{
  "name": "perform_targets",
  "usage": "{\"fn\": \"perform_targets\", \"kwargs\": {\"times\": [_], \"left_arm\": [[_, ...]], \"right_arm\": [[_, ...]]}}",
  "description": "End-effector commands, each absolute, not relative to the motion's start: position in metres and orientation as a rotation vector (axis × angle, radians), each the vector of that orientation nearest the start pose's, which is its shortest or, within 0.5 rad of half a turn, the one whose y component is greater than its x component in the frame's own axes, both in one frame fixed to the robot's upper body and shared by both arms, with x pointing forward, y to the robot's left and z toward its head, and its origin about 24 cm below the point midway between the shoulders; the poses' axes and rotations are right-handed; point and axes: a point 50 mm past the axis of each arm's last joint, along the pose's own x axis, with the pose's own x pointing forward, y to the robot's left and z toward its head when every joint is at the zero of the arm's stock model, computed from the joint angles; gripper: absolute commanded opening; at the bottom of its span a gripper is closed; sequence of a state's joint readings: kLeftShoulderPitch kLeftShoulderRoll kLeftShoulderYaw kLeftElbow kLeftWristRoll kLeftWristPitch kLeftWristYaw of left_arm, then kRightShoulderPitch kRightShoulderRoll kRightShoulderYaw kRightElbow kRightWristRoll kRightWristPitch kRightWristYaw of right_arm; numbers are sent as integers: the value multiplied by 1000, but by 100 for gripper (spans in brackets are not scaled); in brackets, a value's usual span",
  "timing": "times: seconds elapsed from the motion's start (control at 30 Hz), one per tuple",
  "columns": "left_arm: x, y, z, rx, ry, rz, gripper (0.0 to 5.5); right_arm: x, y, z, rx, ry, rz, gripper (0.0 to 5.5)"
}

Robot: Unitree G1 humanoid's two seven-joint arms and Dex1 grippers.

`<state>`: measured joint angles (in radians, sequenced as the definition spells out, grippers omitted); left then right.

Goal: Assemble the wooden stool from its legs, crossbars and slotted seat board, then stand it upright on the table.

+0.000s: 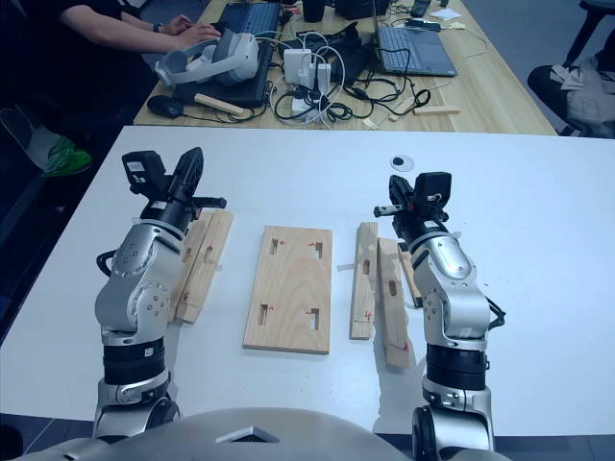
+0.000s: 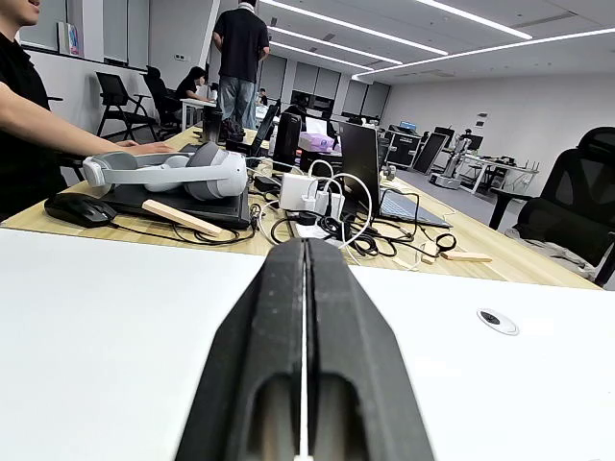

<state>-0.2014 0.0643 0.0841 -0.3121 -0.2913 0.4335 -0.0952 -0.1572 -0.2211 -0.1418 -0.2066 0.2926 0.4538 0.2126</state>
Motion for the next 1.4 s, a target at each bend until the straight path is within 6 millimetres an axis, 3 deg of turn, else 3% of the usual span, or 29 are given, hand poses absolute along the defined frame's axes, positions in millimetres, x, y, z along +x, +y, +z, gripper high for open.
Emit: {"fn": "perform_targets", "kwargs": {"times": [0.03, 0.6, 1.27, 1.4], "left_arm": [[278, 150, 124, -191, -64, -177, 1], [277, 151, 123, -282, -51, -168, 1], [277, 155, 121, -228, -27, -185, 1], [270, 170, 119, -104, 27, -205, 49]], "right_arm": [[277, -191, 101, 95, 58, 186, 0], [278, -192, 102, 111, 65, 188, 0], [278, -194, 100, 123, 74, 182, 0], [277, -195, 100, 126, 72, 171, 0]]}}
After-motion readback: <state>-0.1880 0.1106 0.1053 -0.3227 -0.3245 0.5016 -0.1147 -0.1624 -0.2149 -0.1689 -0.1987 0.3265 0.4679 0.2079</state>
